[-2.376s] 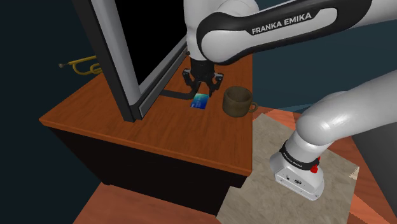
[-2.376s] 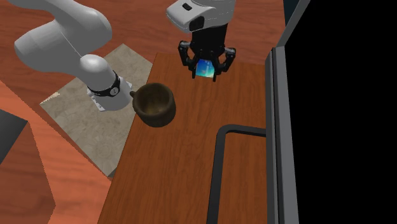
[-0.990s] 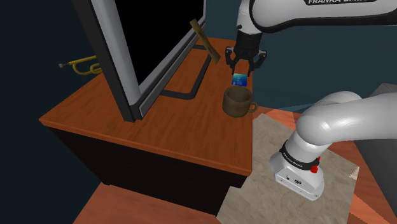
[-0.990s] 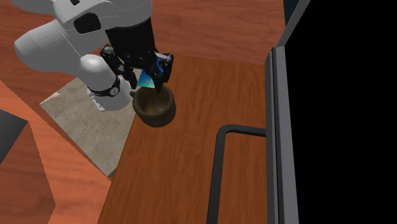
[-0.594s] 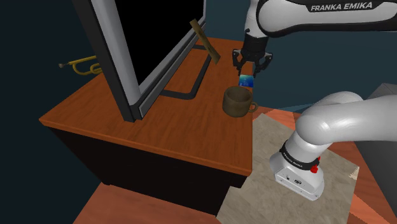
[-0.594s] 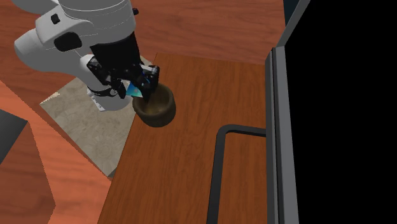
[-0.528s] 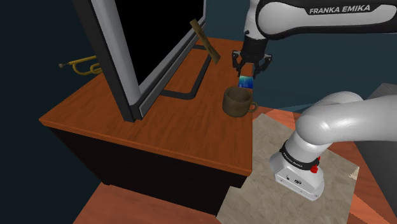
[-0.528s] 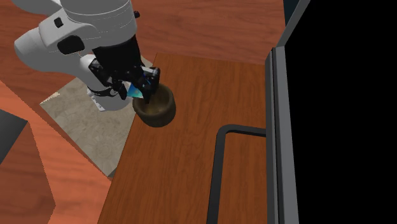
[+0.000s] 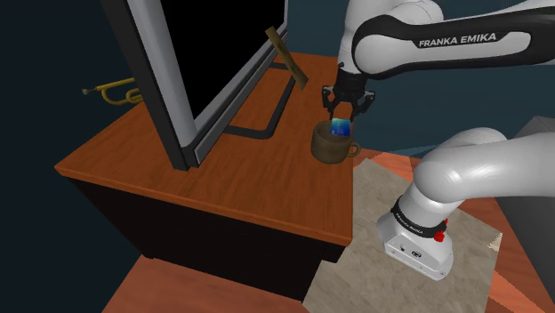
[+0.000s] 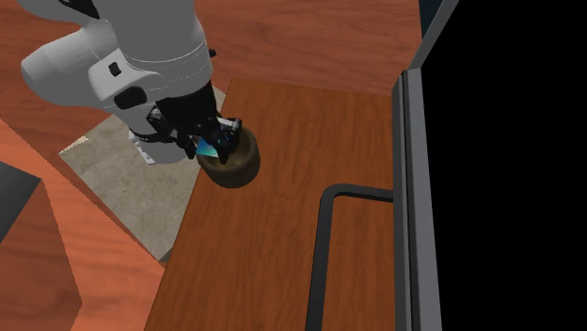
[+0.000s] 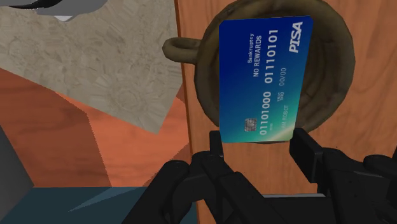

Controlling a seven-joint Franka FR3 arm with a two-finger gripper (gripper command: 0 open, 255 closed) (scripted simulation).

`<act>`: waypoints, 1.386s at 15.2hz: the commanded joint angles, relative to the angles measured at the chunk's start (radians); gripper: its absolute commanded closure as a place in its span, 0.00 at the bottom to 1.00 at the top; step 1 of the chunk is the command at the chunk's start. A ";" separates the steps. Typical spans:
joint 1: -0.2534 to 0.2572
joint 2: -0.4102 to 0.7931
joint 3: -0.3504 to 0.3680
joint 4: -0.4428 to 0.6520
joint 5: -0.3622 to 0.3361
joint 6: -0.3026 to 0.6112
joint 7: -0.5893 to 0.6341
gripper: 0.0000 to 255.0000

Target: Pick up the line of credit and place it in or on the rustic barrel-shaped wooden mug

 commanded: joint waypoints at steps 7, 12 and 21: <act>0.004 0.010 0.009 -0.045 0.007 0.055 0.006 1.00; 0.004 0.010 0.009 -0.045 0.007 0.055 0.007 0.00; 0.005 -0.018 -0.001 0.068 0.000 -0.086 0.006 0.00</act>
